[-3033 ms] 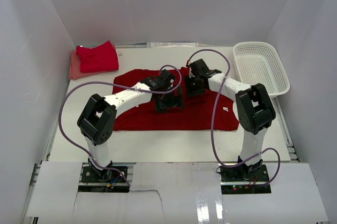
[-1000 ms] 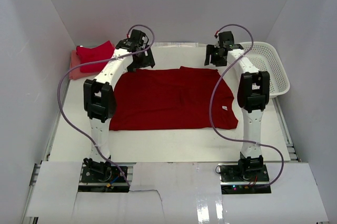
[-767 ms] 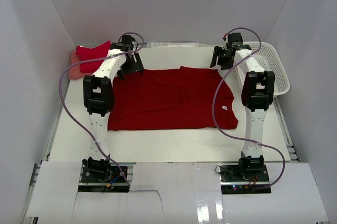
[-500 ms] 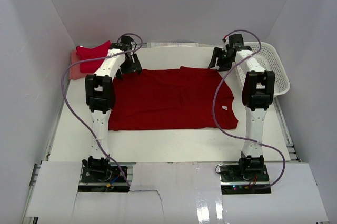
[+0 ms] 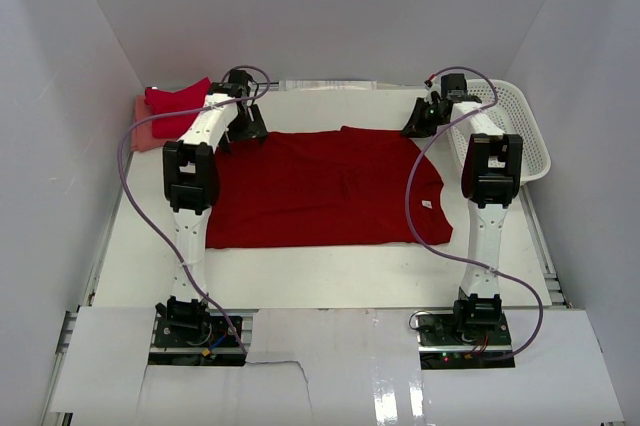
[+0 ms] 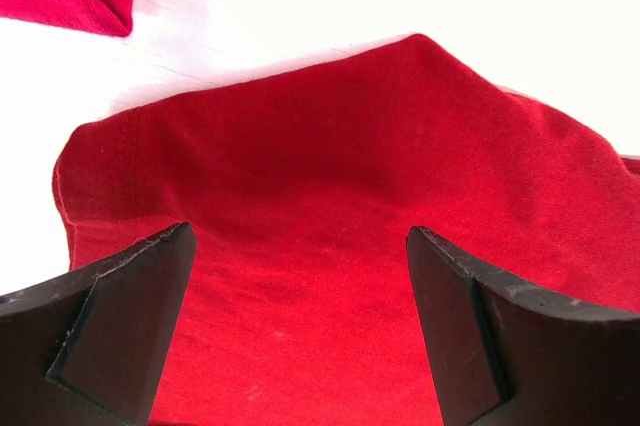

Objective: Fold and stack the t-shirts
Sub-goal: Grap the side of the flattened tshirt furthest away from the robot with both arms

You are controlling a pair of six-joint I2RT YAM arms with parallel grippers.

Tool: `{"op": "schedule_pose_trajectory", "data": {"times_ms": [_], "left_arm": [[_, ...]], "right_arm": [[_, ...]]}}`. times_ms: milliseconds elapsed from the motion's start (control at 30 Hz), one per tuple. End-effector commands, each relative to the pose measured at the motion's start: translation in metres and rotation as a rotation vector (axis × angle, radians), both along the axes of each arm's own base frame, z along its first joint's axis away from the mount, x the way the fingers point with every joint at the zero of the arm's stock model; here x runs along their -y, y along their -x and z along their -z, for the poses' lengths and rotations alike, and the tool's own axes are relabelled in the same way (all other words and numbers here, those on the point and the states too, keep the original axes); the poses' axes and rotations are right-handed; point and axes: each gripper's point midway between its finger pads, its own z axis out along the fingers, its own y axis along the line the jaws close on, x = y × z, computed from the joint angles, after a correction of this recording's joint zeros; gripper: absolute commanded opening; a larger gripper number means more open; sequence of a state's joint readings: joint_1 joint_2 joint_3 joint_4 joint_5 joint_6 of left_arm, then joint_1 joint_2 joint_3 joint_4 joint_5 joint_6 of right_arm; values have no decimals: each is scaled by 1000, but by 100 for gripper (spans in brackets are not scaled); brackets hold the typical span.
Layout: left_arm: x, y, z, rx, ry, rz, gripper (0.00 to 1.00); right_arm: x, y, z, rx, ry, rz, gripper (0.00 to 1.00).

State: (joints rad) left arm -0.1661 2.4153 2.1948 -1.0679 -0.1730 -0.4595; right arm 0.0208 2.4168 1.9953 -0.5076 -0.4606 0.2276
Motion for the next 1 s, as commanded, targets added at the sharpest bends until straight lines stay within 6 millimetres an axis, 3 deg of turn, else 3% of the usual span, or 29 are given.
{"op": "schedule_pose_trajectory", "data": {"times_ms": [0, 100, 300, 333, 533, 767, 967], "left_arm": [[4, -3, -16, 33, 24, 15, 98], [8, -1, -18, 36, 32, 25, 98], [20, -1, -25, 52, 25, 56, 98], [21, -1, -26, 54, 28, 60, 98], [46, 9, -34, 46, 71, 115, 98], [114, 40, -60, 59, 132, 247, 98], [200, 91, -88, 30, 349, 384, 98]], "right_arm": [[-12, -13, -44, 148, -58, -53, 13], [-19, -3, -55, 169, -80, -102, 10], [-43, 36, -61, 201, -65, -228, 8], [-44, 41, -71, 225, -59, -235, 8], [-49, 68, -64, 189, -19, -289, 9], [-48, 97, -36, 31, 41, -300, 12], [-43, 118, -9, -90, 120, -332, 17]]}}
